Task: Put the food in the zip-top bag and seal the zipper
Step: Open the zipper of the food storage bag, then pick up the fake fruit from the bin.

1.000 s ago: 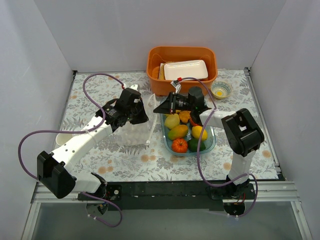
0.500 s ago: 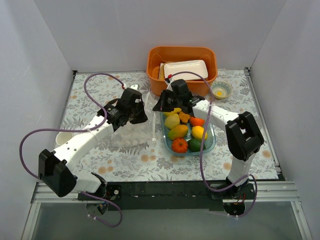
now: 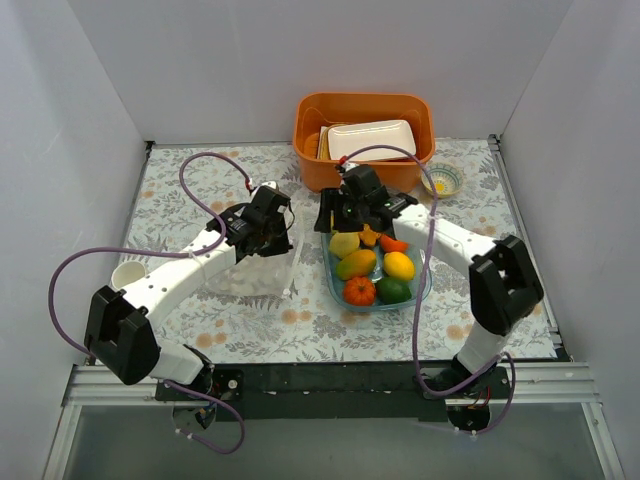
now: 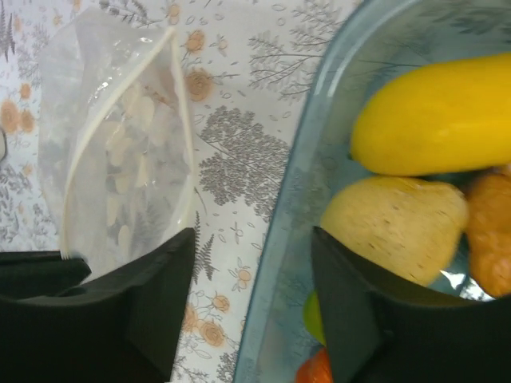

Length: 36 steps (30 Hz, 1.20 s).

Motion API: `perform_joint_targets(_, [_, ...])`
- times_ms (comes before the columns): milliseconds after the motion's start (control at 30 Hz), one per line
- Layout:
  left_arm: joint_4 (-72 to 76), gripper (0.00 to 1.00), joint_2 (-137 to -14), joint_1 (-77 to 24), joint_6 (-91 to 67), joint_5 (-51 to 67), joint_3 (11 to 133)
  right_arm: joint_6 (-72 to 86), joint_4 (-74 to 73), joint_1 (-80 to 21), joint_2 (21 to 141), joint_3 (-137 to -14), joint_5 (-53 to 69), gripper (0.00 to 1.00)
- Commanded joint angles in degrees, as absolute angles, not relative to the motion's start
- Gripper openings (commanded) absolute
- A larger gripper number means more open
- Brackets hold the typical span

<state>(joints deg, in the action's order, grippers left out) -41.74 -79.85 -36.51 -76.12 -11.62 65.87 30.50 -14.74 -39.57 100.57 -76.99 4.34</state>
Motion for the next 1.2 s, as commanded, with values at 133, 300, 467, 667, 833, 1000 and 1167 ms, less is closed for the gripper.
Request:
perform_joint_targets(133, [-40.25,0.00,-79.45,-36.65,-76.20,-13.01,65.30,28.91,-21.52,-35.42,86.49,-68.91,-3.34,0.73])
perform_joint_targets(300, [-39.64,0.00,-78.93,-36.65,-76.46,-11.96,65.04,31.81,-23.47,-34.02,84.11,-62.94,-2.29,0.85])
perform_joint_targets(467, [-38.58,0.00,-78.22,-36.56,-76.64,-10.81,64.69,36.90,-21.80,-33.31,82.01,-57.14,-0.88,0.85])
perform_joint_targets(667, [-38.32,0.00,-78.66,-36.56,-75.94,-10.02,65.04,38.32,-19.95,-33.22,83.57,-55.37,-0.62,0.84])
perform_joint_targets(833, [-38.94,0.00,-78.66,-36.56,-75.94,-10.55,65.39,38.85,-18.81,-33.13,86.57,-55.72,2.19,0.84])
perform_joint_targets(1000, [-39.11,0.00,-78.40,-36.47,-75.85,-10.72,65.39,39.46,-17.67,-32.61,88.50,-55.72,3.60,0.83])
perform_joint_targets(1167, [-39.11,0.00,-78.66,-36.30,-75.67,-10.81,65.30,39.99,-16.53,-32.52,89.03,-55.11,4.22,0.78])
